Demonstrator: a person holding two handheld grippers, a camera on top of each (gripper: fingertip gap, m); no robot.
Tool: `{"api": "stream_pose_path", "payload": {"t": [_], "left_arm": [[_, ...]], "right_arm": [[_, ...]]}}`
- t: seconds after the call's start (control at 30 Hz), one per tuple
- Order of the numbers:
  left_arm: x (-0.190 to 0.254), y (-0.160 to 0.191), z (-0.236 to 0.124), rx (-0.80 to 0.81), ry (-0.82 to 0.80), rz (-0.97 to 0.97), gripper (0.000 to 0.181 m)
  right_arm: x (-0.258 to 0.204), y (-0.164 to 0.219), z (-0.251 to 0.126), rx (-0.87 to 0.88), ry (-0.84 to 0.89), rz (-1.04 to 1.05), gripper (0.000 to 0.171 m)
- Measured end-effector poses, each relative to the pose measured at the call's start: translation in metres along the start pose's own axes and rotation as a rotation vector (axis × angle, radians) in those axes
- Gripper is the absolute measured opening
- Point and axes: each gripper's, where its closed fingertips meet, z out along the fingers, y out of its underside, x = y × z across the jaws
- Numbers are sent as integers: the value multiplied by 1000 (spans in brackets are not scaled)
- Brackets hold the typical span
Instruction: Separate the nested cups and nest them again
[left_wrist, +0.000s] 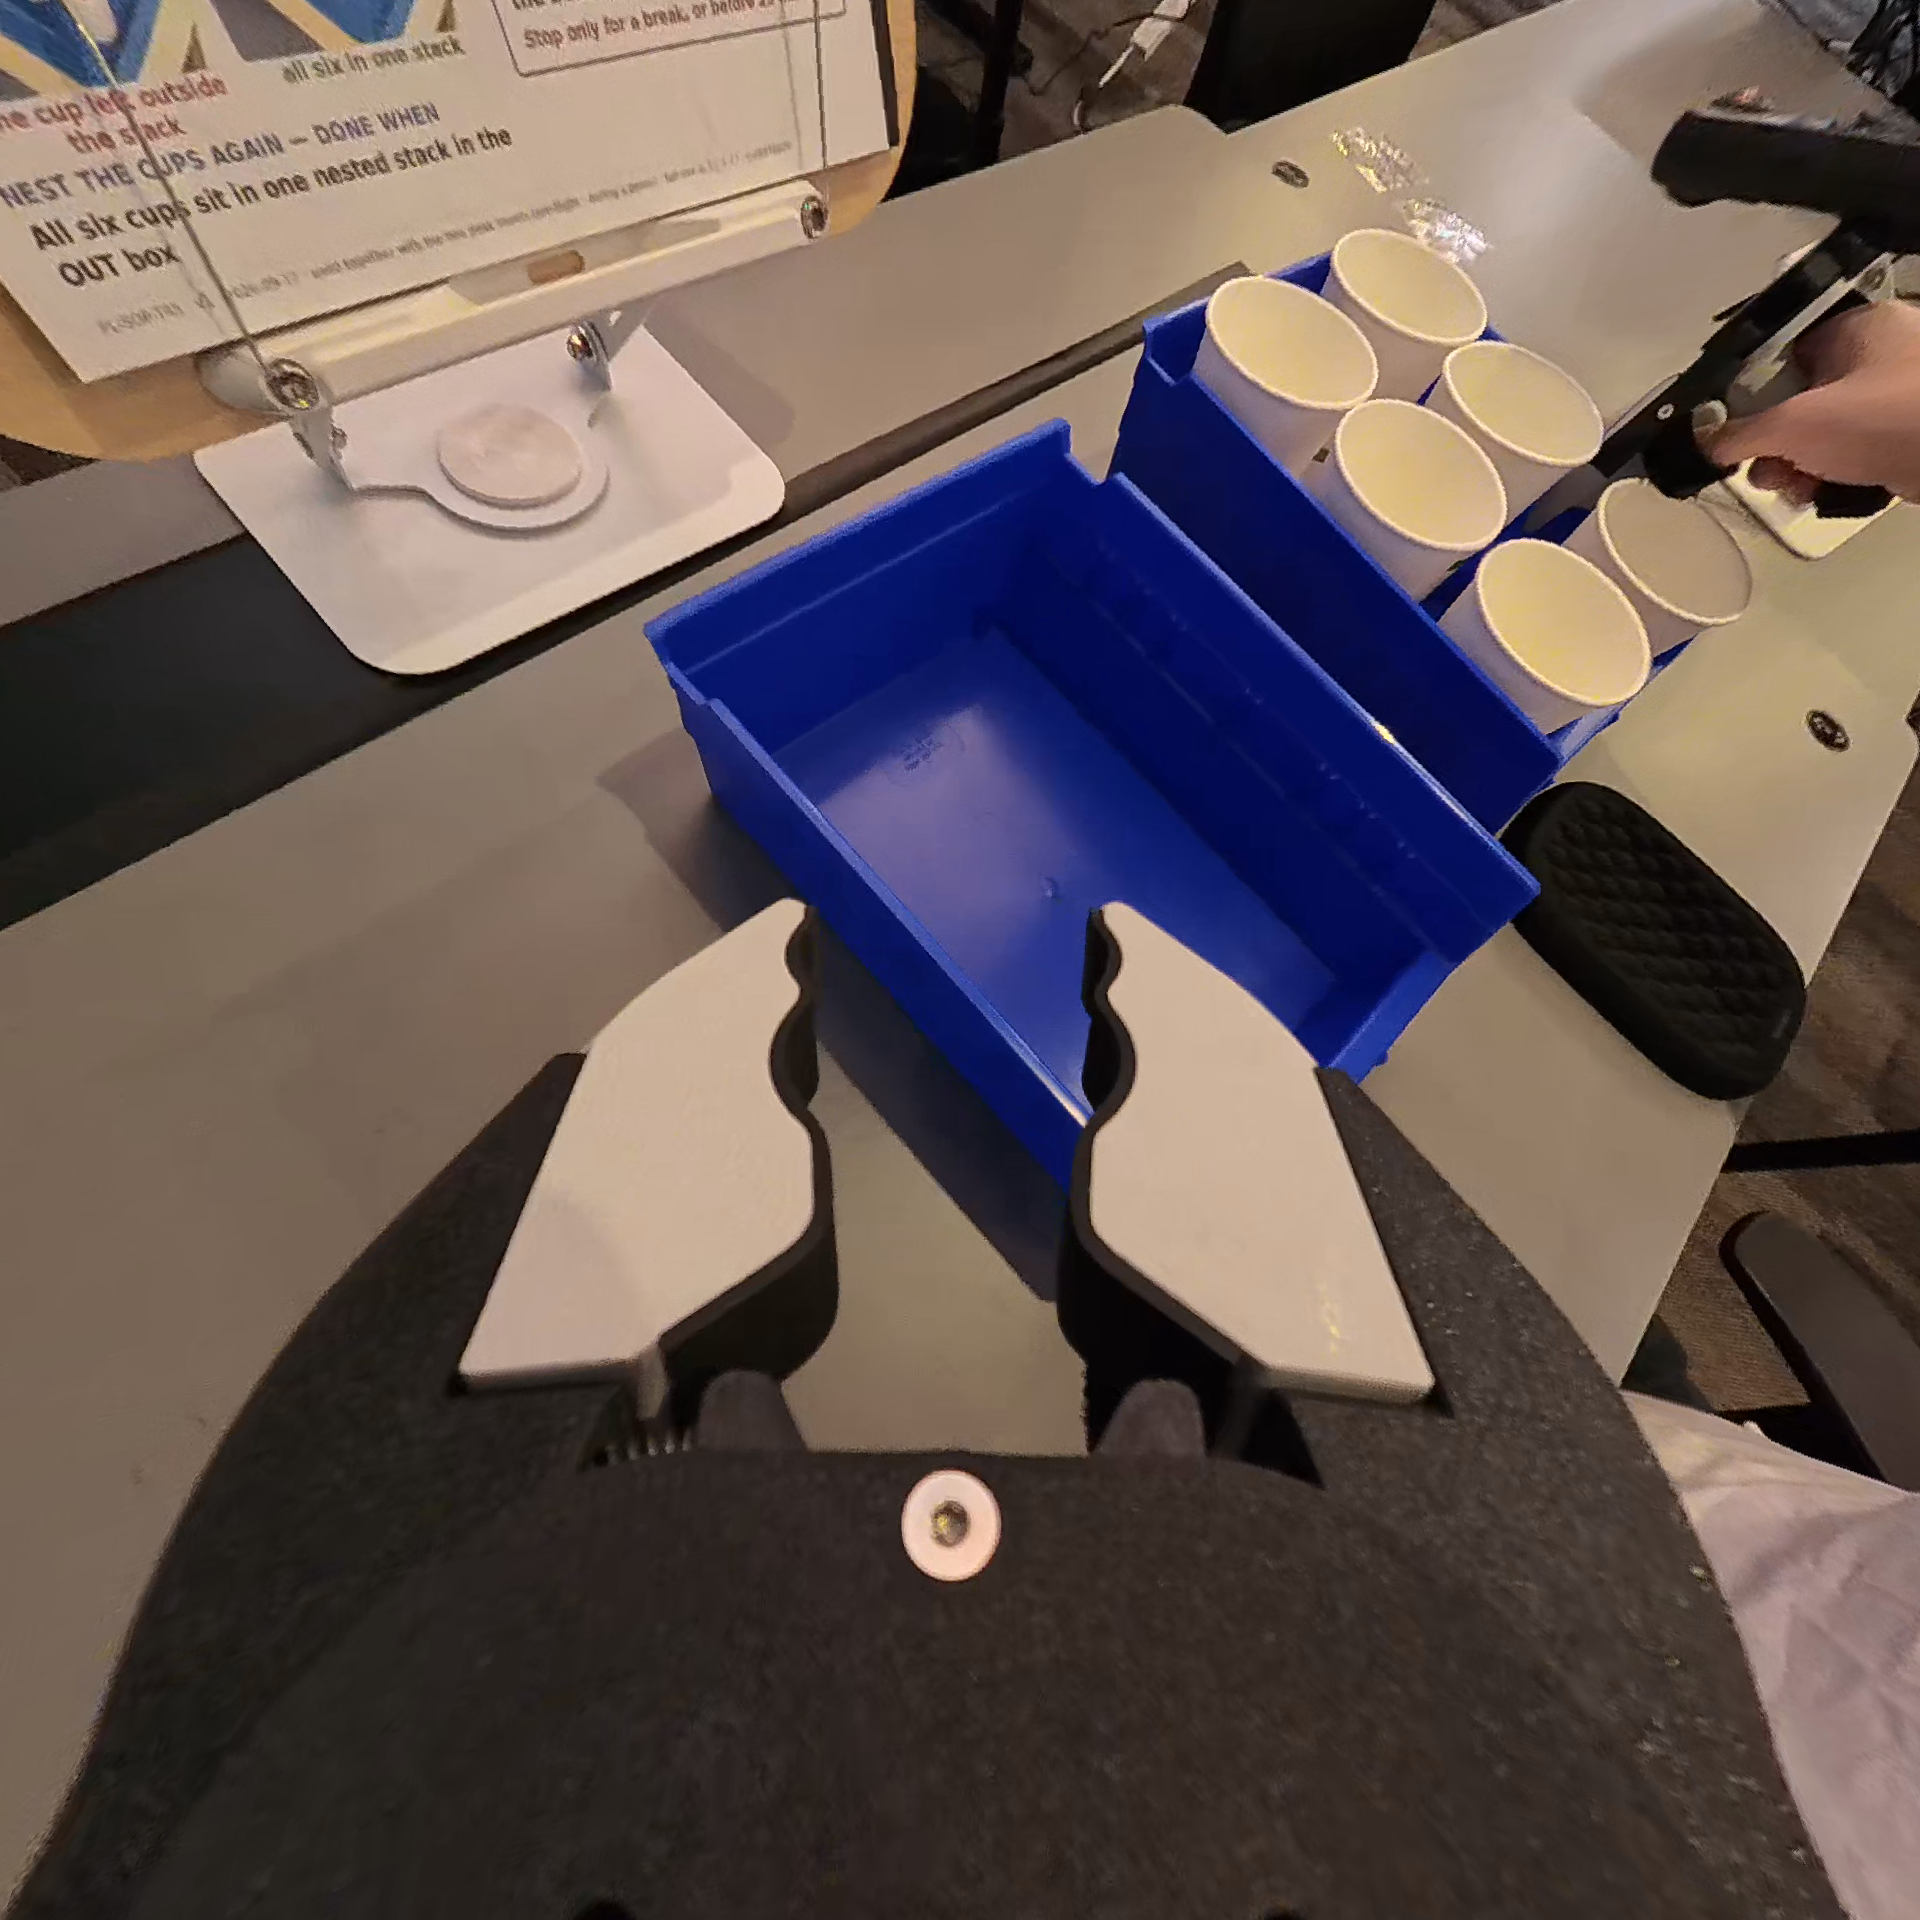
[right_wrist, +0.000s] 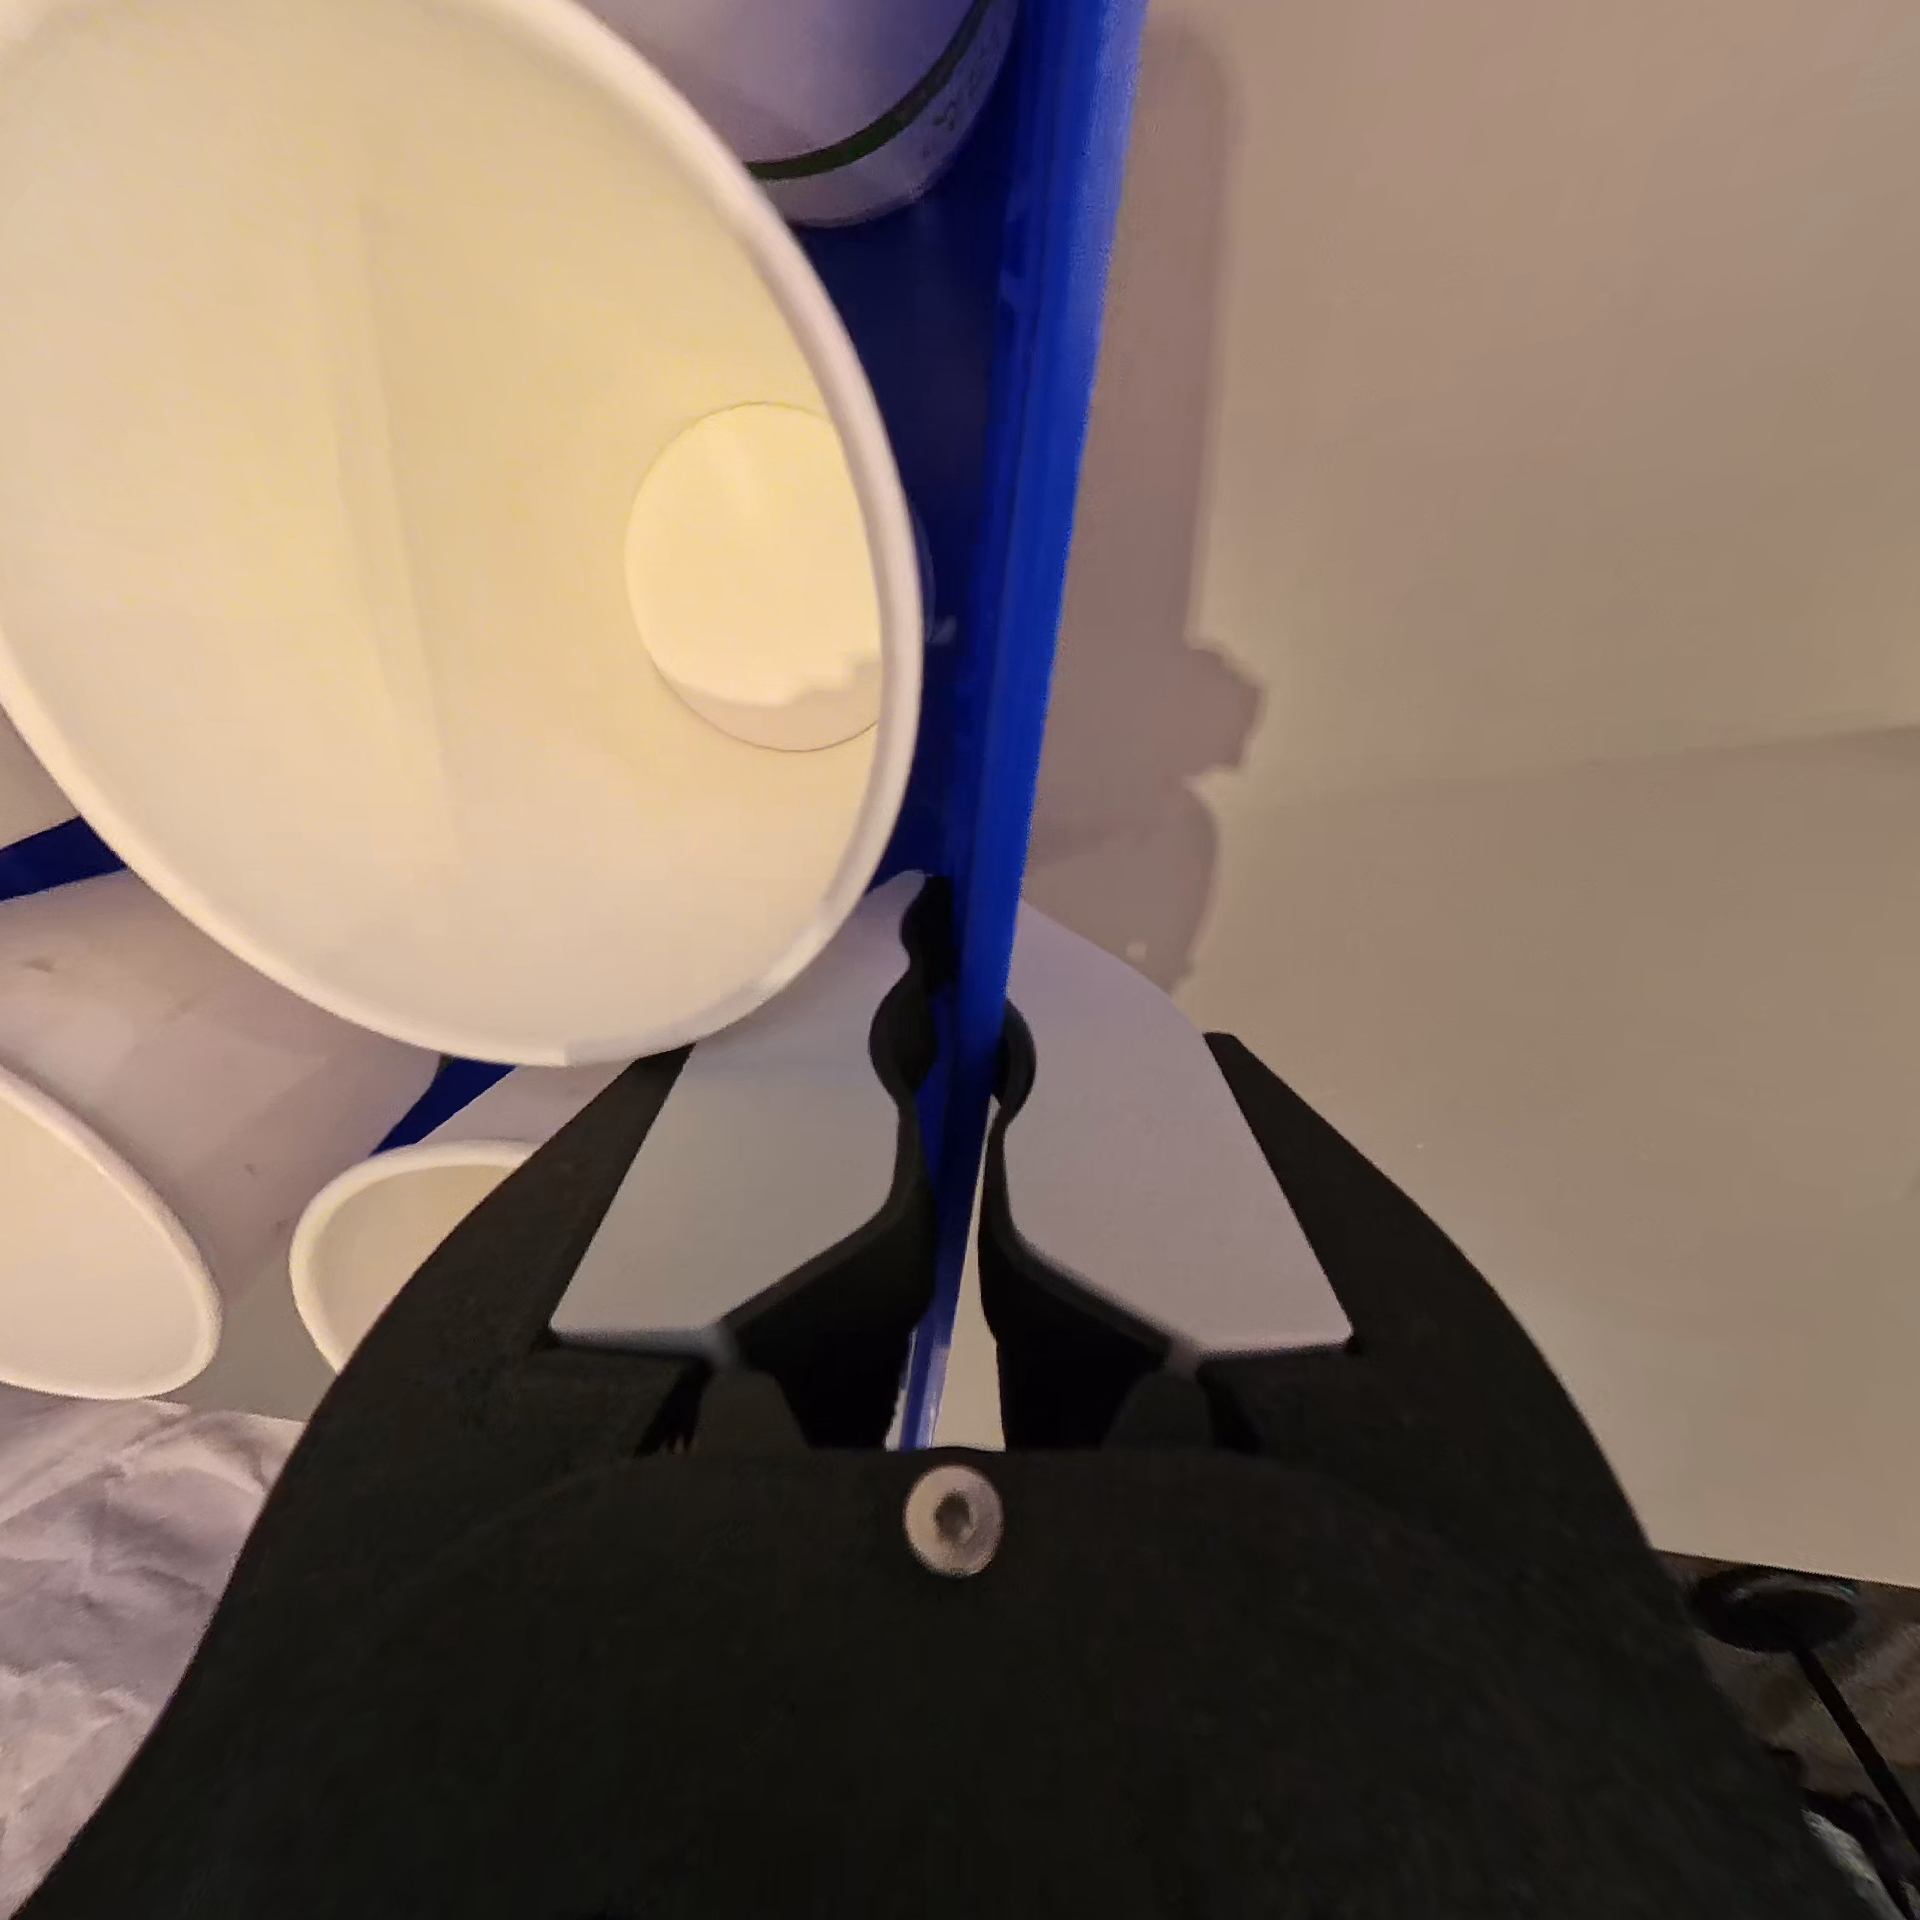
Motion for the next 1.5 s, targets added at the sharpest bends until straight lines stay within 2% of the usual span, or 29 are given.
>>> {"api": "stream_pose_path", "payload": {"t": [0.27,0.47,1.13,1.5], "left_arm": [[-15,10,-12,12,14,-51,47],[-19,2,-25,72,26,-75,45],[-24,7,-24,56,27,-85,45],[-26,9,-24,48,20,-87,45]], "right_arm": [[-6,4,-5,-31,-70,17,4],[-11,2,-12,-40,-94,28,4],[-1,-2,-24,6,-82,38,5],[-3,-7,-52,52,-71,13,5]]}}
